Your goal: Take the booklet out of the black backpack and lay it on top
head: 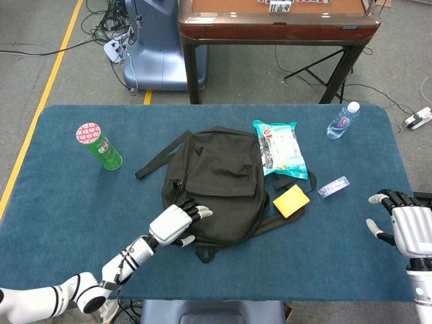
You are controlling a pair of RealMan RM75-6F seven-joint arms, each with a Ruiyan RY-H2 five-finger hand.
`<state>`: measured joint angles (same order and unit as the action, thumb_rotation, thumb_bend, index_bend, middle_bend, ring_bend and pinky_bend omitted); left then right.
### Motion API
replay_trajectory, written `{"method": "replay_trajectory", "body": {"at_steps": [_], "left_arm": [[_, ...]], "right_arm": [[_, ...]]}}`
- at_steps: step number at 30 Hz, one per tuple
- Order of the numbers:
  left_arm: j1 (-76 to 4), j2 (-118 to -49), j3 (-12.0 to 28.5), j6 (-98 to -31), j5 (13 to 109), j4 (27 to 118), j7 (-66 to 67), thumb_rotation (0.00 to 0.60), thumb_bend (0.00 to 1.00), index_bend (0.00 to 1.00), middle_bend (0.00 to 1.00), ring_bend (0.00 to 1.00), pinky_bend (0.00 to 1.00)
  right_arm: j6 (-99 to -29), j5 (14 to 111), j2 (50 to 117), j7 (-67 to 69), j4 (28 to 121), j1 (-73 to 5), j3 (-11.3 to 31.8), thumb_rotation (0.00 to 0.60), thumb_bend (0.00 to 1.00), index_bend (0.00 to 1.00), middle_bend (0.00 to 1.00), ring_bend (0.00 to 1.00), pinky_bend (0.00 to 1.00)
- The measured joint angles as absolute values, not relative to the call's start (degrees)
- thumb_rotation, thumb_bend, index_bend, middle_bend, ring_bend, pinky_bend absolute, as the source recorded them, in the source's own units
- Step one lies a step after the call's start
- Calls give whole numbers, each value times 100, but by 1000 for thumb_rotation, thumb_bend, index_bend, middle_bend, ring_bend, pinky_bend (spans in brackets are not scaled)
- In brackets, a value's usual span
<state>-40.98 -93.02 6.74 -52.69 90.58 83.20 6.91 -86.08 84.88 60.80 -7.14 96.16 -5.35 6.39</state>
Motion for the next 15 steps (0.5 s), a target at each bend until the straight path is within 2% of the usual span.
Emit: {"method": "replay_trajectory", "body": {"at_steps": [15], "left_arm": [[-4264, -9635, 548, -5072, 8537, 8445, 1424, 600, 329, 189, 201, 179, 107]], "right_arm": [[-8656, 8450, 6058, -443, 9459, -460, 607, 600, 198, 392, 336, 304, 418]]}}
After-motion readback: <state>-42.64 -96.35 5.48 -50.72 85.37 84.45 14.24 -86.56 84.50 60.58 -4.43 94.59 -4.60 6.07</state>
